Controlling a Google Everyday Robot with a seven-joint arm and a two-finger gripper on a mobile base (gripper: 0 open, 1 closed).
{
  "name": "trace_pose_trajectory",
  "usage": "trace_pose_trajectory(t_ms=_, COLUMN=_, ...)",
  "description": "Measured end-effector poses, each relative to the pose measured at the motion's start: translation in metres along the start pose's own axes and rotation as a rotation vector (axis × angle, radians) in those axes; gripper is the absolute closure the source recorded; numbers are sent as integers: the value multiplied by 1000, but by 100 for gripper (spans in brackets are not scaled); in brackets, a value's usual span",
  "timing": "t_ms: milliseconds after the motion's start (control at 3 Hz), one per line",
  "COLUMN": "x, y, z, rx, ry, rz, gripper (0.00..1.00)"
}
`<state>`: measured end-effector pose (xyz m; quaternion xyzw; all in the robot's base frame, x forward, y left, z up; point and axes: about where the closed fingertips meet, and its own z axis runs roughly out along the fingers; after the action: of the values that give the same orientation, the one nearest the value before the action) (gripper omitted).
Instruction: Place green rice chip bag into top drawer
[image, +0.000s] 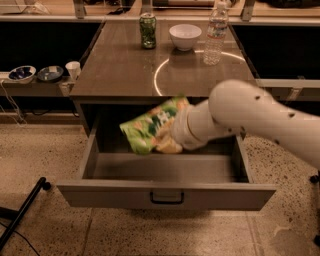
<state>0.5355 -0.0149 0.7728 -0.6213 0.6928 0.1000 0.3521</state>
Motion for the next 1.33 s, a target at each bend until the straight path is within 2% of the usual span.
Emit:
trace_pose_trajectory(t_ms=333, x=68, y=55, z=46, rx=-146, ry=49, rz=142, gripper=100)
trace_pose_trajectory(t_ms=667, x=87, y=68, z=81, rx=-213, ry=35, rz=182, gripper=83)
trace_pose_trajectory(t_ms=1333, x=86, y=68, z=82, rx=-213, ry=35, rz=182, gripper=36)
